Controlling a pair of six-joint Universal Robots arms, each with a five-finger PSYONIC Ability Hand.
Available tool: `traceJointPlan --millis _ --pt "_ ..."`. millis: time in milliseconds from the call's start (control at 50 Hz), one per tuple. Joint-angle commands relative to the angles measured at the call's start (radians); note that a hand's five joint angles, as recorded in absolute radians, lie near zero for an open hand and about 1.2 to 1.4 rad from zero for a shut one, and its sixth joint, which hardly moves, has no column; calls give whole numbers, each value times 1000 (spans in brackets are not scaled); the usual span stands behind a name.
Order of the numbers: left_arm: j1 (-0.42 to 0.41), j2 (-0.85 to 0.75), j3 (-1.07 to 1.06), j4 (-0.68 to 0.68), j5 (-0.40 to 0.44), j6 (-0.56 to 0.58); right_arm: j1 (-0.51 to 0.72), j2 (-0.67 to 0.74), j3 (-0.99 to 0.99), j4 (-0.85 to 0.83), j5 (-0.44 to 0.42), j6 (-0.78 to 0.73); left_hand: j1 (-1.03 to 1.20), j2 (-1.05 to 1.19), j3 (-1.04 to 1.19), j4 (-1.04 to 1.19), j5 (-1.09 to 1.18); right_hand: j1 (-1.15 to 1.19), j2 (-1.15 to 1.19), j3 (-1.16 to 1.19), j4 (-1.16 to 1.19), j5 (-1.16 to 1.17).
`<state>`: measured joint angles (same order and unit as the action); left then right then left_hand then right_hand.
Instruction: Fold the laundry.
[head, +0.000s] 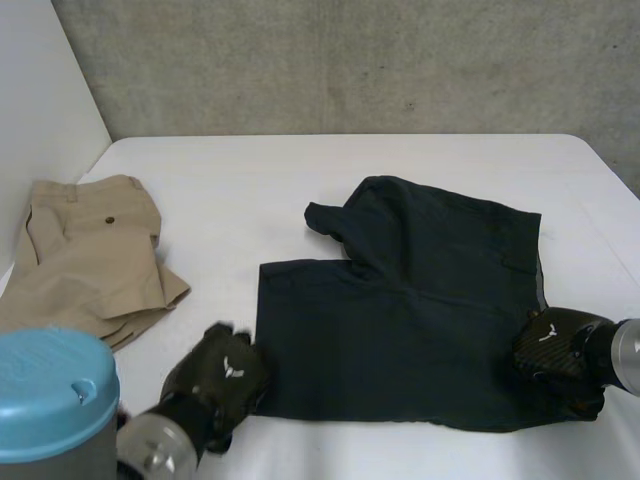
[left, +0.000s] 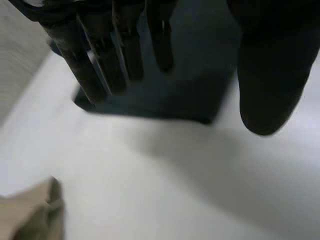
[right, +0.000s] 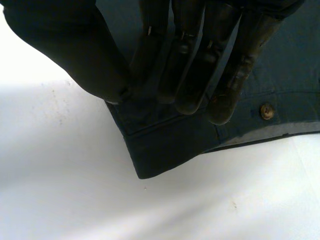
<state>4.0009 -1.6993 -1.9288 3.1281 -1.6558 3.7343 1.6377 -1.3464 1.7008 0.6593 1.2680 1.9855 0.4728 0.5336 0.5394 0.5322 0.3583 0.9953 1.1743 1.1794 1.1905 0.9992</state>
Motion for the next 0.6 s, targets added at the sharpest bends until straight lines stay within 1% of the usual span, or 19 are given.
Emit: traceJointPlan --millis 20,60,120,160,200,220,280,300,360,380,460,600 --pt "24 -31 102 239 1 -31 1 1 34 -92 -15 18 -121 -182 -188 -181 -181 401 222 217 206 223" --pt "38 -61 148 315 5 -57 -1 3 42 -101 -16 19 -124 -185 -191 -184 -184 401 222 217 206 223" --pt "52 -120 215 365 24 -92 -4 3 49 -107 -19 19 -110 -170 -176 -169 -170 401 222 217 206 223" --pt "66 -192 302 377 65 -129 -4 3 54 -109 -24 19 -92 -153 -159 -151 -152 401 222 217 206 223" --pt "72 -243 368 366 97 -154 -6 3 59 -110 -24 19 -86 -147 -153 -145 -146 401 222 217 206 223" --pt "75 -297 434 351 128 -177 -6 1 63 -110 -25 19 -69 -129 -135 -128 -129 401 222 217 206 223" --pt "79 -385 545 320 163 -200 -6 3 69 -113 -28 19 -36 -97 -103 -96 -96 401 222 217 206 223" --pt "86 -443 624 296 175 -212 -7 3 72 -115 -33 21 -24 -85 -91 -84 -85 401 222 217 206 223" --pt "93 -522 733 256 191 -221 -13 3 76 -124 -42 22 2 -59 -65 -57 -58 401 222 217 206 223" --pt "96 -575 801 232 197 -228 -16 3 77 -128 -47 27 2 -59 -65 -57 -58 401 222 217 206 223" --pt "98 -704 951 172 206 -228 -15 3 76 -142 -52 48 8 -53 -59 -52 -52 401 222 217 206 223" --pt "102 -881 1164 118 206 -229 -12 3 77 -159 -53 62 69 9 3 10 9 401 222 217 206 223"
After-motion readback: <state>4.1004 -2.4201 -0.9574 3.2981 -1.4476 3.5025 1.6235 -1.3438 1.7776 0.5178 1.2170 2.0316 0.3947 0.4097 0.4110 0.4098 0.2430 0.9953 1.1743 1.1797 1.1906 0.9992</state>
